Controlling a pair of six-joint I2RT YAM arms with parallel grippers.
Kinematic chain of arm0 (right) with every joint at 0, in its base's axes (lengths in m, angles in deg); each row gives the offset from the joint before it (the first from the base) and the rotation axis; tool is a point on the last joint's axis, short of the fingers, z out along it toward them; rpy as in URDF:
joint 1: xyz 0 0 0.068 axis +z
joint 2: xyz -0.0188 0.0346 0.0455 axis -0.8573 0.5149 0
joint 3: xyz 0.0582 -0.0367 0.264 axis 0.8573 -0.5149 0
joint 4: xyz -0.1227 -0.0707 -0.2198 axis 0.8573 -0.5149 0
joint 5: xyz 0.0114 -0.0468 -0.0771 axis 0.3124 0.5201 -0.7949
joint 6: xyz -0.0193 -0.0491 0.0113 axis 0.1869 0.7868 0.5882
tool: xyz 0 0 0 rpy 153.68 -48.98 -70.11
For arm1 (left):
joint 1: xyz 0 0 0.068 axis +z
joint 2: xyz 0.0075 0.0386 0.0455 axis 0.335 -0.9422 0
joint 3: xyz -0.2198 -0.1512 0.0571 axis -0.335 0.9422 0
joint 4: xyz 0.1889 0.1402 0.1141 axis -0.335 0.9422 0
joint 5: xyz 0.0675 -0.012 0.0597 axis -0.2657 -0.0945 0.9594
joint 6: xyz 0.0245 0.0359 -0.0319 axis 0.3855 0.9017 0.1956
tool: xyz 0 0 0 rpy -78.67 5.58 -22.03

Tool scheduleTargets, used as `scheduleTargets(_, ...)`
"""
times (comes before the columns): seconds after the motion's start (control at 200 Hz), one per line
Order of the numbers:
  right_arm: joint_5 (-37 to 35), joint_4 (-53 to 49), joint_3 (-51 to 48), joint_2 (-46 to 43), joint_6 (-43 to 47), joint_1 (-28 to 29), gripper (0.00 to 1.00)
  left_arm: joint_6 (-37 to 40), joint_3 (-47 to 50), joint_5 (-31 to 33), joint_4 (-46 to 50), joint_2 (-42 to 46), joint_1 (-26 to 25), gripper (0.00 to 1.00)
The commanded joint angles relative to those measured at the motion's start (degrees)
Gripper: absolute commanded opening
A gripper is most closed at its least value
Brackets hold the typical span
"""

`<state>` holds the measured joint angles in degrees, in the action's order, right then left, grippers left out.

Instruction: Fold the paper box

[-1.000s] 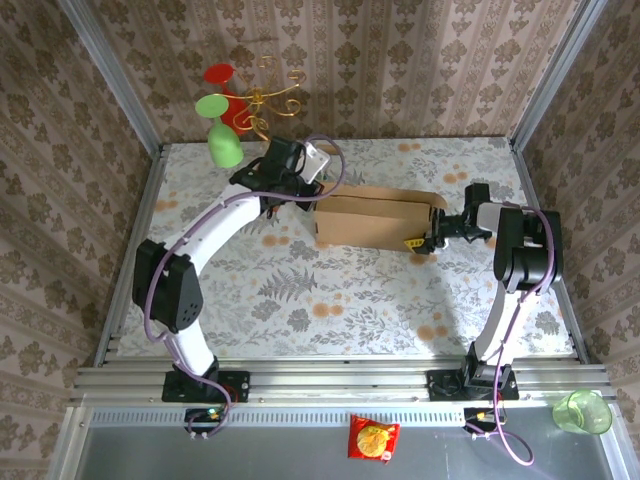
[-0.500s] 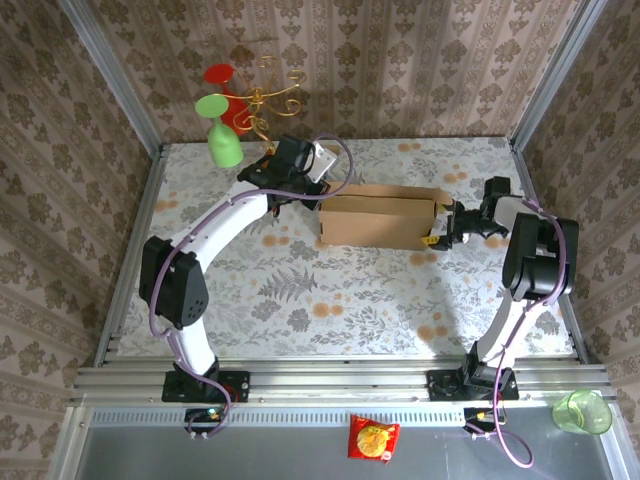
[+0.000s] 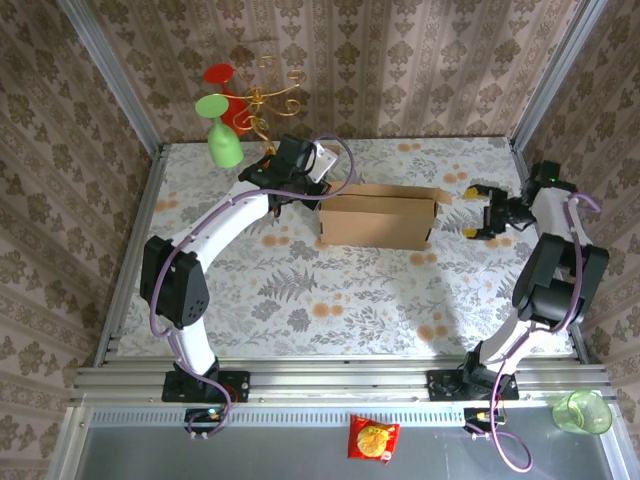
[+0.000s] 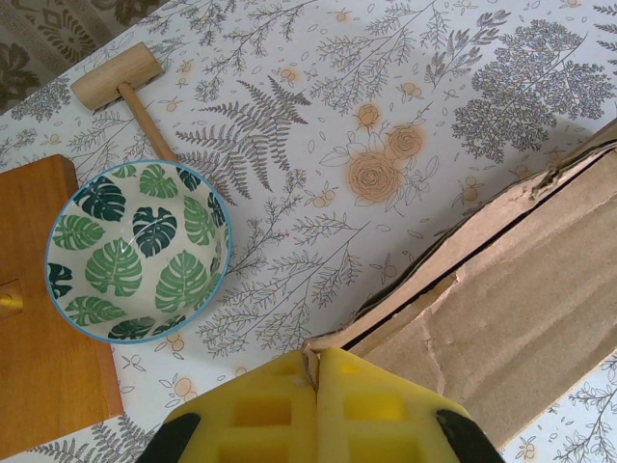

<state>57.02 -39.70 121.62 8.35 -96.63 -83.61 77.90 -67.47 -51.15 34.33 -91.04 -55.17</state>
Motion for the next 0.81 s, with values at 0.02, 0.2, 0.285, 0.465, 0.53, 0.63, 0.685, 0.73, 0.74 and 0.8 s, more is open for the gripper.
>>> scheduleTargets(0.02,-18.51,-6.29,8.19,-6.63,16.28,2.28,0.72,-0.35,0.55,0.29,6.98,-3.17,-0.70,0.00)
scheduleTargets(0.2,-40.74,-5.49,13.45,-9.89,42.40,15.77,0.64,-0.10,0.37,0.23,7.40,-3.56,-0.70,0.00)
scheduleTargets(0.285,-41.48,-2.00,10.59,-10.11,49.63,18.75,0.59,-0.25,0.32,0.26,7.41,-3.70,-0.70,0.00)
scheduleTargets(0.465,-32.38,7.63,5.16,-15.08,61.07,18.58,0.58,-0.31,0.70,0.44,7.49,-3.53,-0.55,0.00)
scheduleTargets(0.53,-28.99,7.29,5.46,-14.59,65.73,18.45,0.58,-0.36,0.55,0.49,7.58,-3.61,-0.70,0.00)
scheduleTargets(0.63,-22.53,7.82,4.80,-13.67,71.34,17.49,0.57,-0.20,0.20,0.79,7.83,-3.70,-0.62,0.00)
scheduleTargets(0.685,-18.81,7.87,4.59,-12.97,74.15,16.88,0.55,0.06,0.27,0.79,7.93,-3.70,-0.54,0.00)
scheduleTargets(0.73,-18.42,6.82,5.27,-12.18,76.21,16.79,0.55,0.22,0.40,0.79,7.93,-3.66,-0.48,0.00)
scheduleTargets(0.74,-18.33,6.49,5.39,-11.96,76.66,16.80,0.54,0.27,0.38,0.81,7.91,-3.62,-0.45,0.00)
scheduleTargets(0.8,-17.98,5.30,5.80,-11.18,79.08,16.78,0.53,0.43,0.77,0.58,7.85,-3.64,-0.35,0.00)
